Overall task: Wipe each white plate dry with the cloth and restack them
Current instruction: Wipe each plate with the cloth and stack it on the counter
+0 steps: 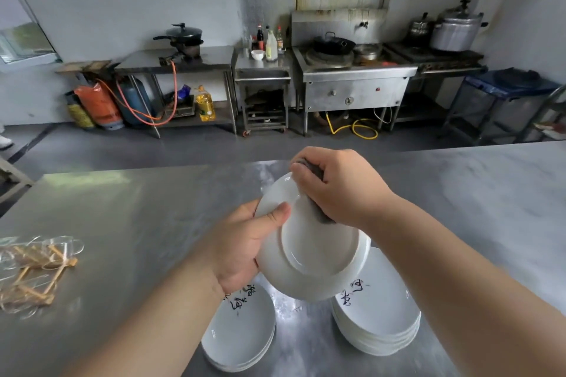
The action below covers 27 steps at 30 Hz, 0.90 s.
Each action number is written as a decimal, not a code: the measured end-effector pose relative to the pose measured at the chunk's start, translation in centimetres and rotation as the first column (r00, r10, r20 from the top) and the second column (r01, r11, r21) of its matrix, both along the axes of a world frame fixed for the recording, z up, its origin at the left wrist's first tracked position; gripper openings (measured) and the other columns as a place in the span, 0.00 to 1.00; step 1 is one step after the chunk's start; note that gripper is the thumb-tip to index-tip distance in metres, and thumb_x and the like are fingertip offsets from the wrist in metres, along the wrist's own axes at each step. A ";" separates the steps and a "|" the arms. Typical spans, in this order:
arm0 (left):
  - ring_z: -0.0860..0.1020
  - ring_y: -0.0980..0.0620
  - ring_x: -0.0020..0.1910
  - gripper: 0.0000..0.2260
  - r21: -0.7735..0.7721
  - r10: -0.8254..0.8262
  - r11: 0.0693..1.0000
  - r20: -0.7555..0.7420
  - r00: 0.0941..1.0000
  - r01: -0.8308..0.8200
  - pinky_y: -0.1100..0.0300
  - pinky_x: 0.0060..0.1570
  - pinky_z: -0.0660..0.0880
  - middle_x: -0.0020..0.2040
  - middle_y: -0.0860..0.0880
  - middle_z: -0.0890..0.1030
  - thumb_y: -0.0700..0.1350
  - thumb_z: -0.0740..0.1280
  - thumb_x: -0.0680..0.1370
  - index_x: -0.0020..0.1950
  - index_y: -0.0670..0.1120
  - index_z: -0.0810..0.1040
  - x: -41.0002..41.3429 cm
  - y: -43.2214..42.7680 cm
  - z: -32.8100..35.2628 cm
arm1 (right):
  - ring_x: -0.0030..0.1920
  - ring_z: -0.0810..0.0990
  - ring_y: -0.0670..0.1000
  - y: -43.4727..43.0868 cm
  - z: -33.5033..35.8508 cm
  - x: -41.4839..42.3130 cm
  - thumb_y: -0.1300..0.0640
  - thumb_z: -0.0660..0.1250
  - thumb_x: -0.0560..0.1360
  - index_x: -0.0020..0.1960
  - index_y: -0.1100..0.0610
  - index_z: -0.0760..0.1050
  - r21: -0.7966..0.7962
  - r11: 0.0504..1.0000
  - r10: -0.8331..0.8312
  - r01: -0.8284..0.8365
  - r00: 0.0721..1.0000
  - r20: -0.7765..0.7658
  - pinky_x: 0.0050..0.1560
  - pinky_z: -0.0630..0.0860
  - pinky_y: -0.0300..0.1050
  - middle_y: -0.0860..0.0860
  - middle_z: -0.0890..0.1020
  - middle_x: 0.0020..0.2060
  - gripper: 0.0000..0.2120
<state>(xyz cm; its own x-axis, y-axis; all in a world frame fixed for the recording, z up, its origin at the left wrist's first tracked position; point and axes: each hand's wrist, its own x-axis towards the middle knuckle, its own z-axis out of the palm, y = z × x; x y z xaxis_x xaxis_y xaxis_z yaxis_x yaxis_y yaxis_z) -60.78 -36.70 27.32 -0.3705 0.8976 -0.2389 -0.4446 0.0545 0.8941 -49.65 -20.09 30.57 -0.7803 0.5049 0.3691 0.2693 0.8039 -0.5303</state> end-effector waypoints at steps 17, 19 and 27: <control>0.80 0.35 0.68 0.24 0.221 0.177 0.954 0.126 0.976 -0.202 0.36 0.64 0.77 0.68 0.36 0.82 0.52 0.71 0.76 0.69 0.42 0.82 0.6 -0.8 -2.3 | 0.48 0.77 0.41 -2.1 -2.0 0.8 0.40 0.54 0.82 0.58 0.39 0.73 -0.194 0.945 -0.307 0.264 0.920 -0.245 0.43 0.73 0.42 0.39 0.82 0.44 0.11; 0.80 0.34 0.68 0.27 0.198 0.187 0.956 0.151 0.971 -0.215 0.39 0.54 0.83 0.69 0.36 0.81 0.54 0.71 0.76 0.71 0.41 0.80 0.9 -0.8 -2.5 | 0.46 0.78 0.37 -2.7 -3.6 1.4 0.38 0.53 0.82 0.54 0.38 0.72 -0.438 0.843 -0.428 0.312 0.882 -0.197 0.40 0.72 0.41 0.36 0.82 0.42 0.11; 0.82 0.38 0.65 0.24 0.107 -0.070 0.993 0.105 0.992 0.058 0.45 0.59 0.82 0.67 0.36 0.82 0.54 0.76 0.75 0.67 0.43 0.84 -1.3 -1.4 -2.4 | 0.45 0.80 0.47 -1.0 -0.7 0.8 0.45 0.64 0.80 0.55 0.43 0.79 -0.057 0.996 -0.072 0.070 0.997 -0.035 0.46 0.77 0.45 0.43 0.83 0.41 0.07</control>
